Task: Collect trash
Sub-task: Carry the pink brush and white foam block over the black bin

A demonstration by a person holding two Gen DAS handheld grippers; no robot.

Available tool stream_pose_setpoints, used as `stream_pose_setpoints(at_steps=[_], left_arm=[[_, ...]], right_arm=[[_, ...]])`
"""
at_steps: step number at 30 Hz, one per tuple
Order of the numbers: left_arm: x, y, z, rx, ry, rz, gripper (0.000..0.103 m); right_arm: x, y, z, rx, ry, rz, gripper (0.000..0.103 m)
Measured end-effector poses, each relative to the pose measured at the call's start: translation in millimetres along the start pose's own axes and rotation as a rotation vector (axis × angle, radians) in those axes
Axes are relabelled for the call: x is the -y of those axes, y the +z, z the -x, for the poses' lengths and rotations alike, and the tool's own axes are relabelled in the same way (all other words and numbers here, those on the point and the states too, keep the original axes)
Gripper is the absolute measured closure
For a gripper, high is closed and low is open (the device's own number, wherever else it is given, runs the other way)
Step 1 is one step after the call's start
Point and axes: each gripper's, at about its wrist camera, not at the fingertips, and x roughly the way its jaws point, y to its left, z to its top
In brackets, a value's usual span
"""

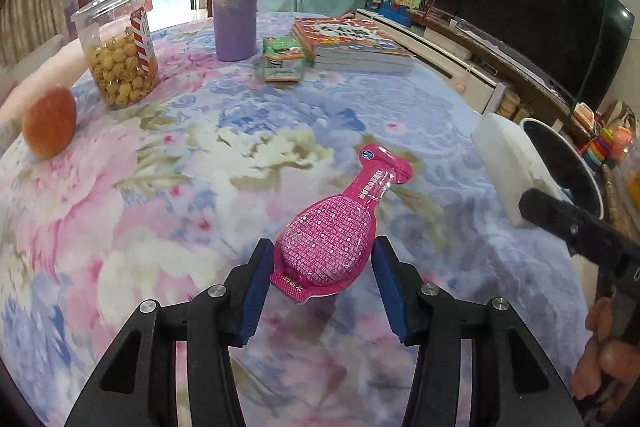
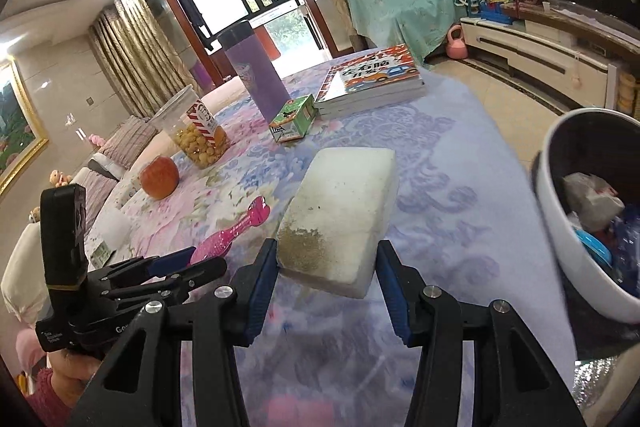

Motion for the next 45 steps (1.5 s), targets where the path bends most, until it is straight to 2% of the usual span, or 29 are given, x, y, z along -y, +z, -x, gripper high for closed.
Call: stream_pose_setpoints(at_steps=[5, 15, 45], left_arm=[[13, -10, 6, -0.010, -0.009, 0.010, 0.054], [49, -19, 10, -0.024, -0.005, -0.056, 0.054], [112, -11, 12, -0.027, -0.044, -0.165, 0.054]], right_arm=[[8, -15, 17, 0.003, -0.003, -0.006, 0.053], [25, -32, 44, 0.021, -0.018, -0.042, 0.053], [66, -38, 99, 0.094, -0.051, -0.090, 0.053]])
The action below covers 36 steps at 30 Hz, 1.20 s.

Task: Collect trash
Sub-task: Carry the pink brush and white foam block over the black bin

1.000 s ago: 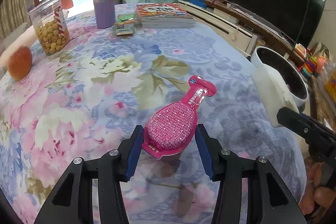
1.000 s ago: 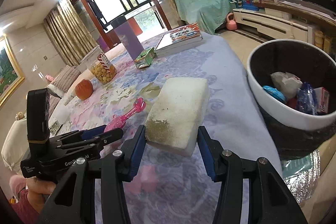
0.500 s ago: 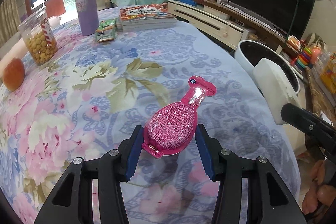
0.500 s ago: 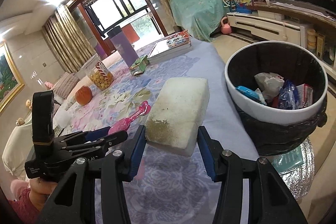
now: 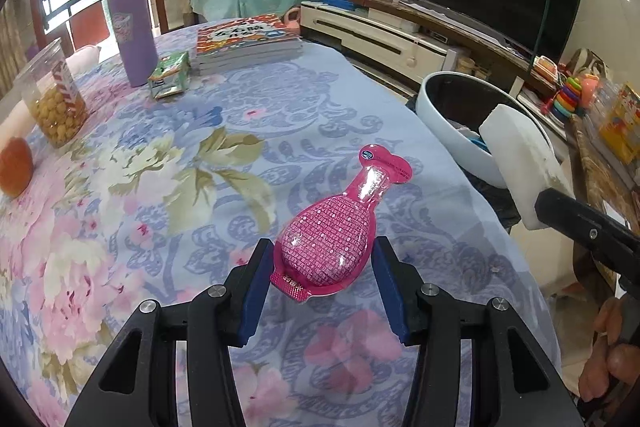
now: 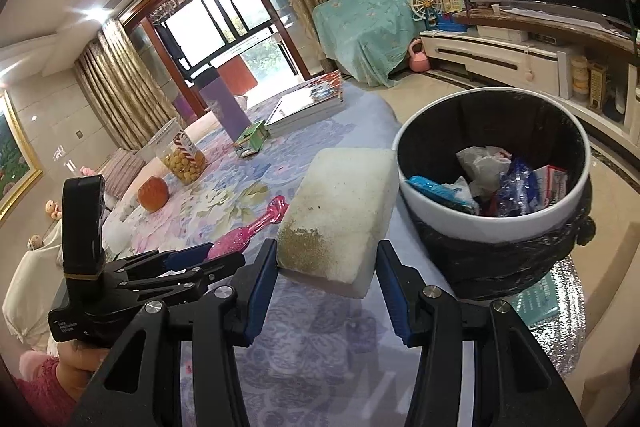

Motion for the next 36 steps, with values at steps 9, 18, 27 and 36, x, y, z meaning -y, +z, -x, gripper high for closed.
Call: stream_pose_setpoints(at_steps=[9, 18, 27, 36], left_arm=[[19, 9, -7, 0.000, -0.030, -0.033, 0.054], [36, 25, -15, 0.006, -0.051, -0.071, 0.054], [52, 42, -23, 0.018, -0.061, -0.106, 0.054], [69, 60, -33, 0.027, -0.071, -0.148, 0.054]], right_arm=[[22, 6, 9, 0.021, -0.033, -0.024, 0.053], [42, 16, 14, 0.032, -0.068, -0.047, 0.053], [66, 30, 17, 0.042, -0.101, -0.063, 0.053], [85, 38, 17, 0.037, -0.127, -0.079, 0.053]])
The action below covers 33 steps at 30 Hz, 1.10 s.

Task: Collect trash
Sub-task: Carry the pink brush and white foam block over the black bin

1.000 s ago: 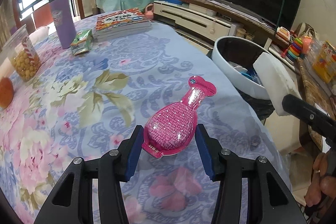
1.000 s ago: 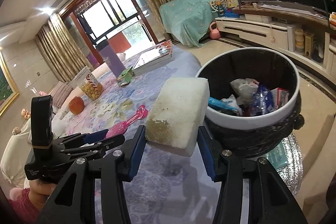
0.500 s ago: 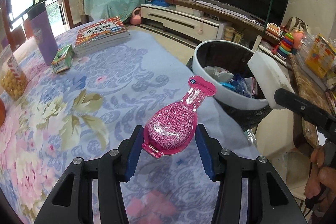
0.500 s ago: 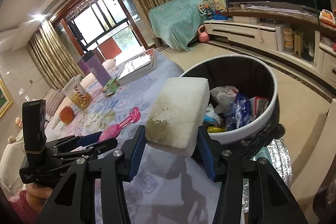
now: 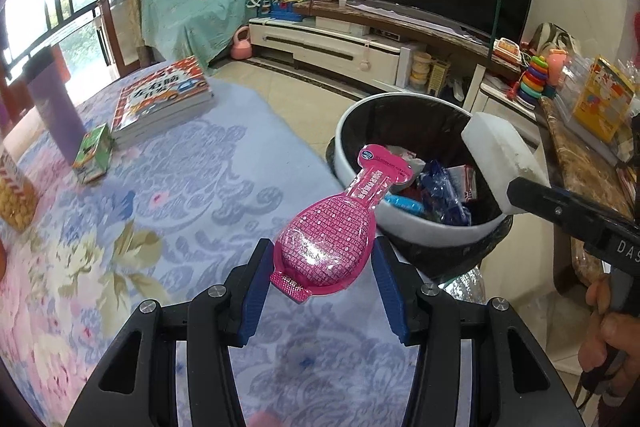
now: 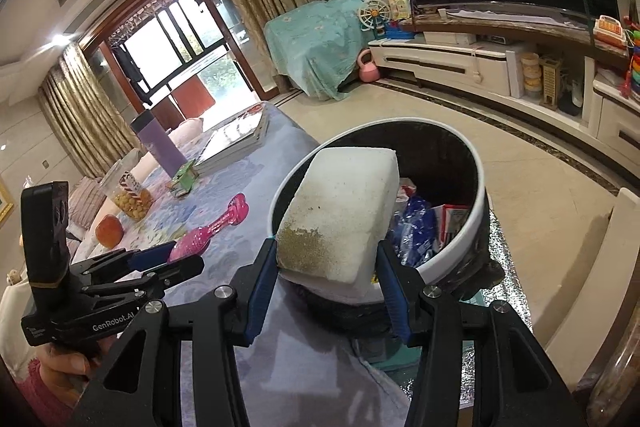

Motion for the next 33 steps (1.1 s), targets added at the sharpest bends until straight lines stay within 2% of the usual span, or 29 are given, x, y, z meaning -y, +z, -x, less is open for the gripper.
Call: stream_pose_setpoints(at_steps=[33], left_arm=[[30, 50, -49, -0.026, 0.015, -0.068, 0.054]], right_arm=[[28, 35, -16, -0.031, -0.036, 0.017, 0.053]])
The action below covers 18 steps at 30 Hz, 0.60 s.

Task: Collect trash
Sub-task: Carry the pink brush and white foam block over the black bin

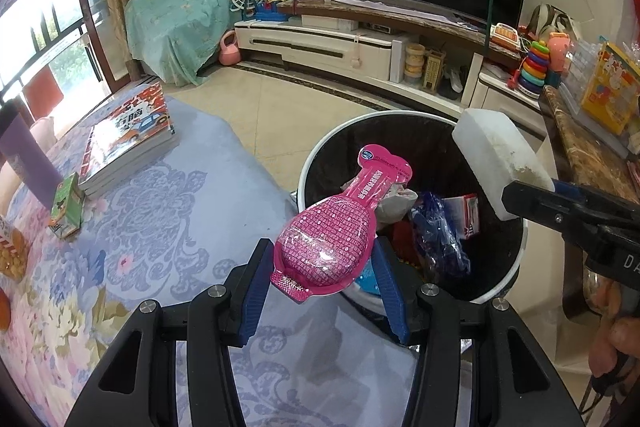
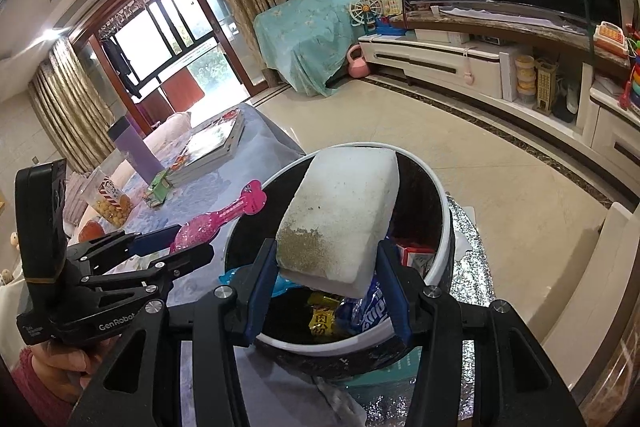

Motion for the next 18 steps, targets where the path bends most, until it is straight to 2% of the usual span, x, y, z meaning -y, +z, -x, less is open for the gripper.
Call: stream_pose_setpoints(at_steps=[18], left_arm=[[6, 9, -20, -0.026, 0.015, -0.019, 0.054]], right_arm=[[8, 10, -10, -0.032, -0.009, 0.019, 0.053]])
